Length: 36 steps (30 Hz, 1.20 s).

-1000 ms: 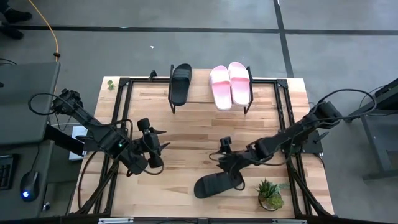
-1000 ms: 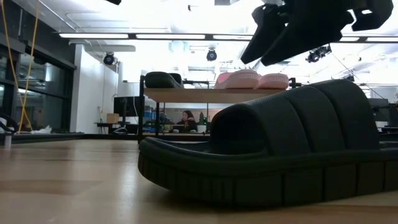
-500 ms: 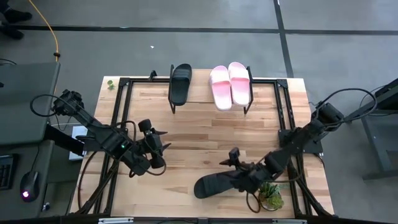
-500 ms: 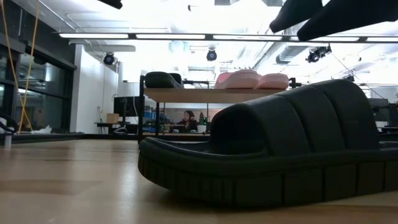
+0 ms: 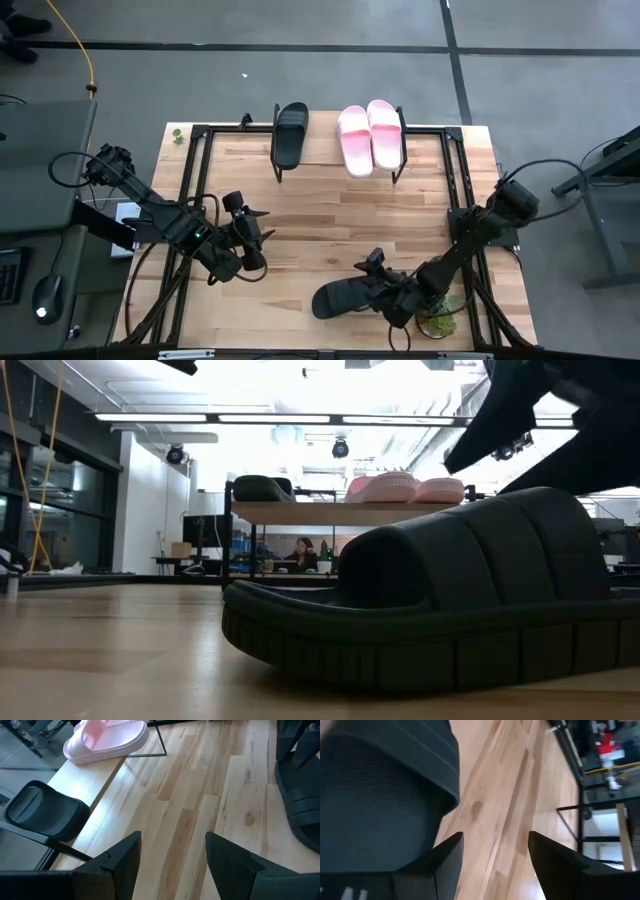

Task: Pick and place slides into the shelf
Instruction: Put the black slides on the shelf

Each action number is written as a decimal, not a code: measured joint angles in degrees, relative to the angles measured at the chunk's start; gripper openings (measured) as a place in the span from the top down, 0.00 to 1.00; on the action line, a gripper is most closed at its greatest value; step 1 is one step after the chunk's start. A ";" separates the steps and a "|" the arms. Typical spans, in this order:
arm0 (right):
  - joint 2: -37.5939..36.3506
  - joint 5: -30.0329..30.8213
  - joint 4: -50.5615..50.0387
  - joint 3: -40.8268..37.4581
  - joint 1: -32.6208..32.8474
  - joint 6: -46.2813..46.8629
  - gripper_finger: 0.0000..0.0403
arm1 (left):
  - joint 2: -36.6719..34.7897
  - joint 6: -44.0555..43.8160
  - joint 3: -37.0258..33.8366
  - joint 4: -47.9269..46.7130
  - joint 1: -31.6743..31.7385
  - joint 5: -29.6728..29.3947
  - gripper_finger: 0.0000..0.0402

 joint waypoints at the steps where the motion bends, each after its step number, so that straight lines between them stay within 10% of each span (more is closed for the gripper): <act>1: 0.72 0.71 0.86 0.00 0.02 -0.39 0.47 | 0.00 0.00 0.00 -0.02 0.00 0.00 0.49; 36: 2.51 -3.59 10.98 0.00 1.71 -1.79 0.47 | -0.02 0.32 0.00 0.07 0.00 -0.11 0.49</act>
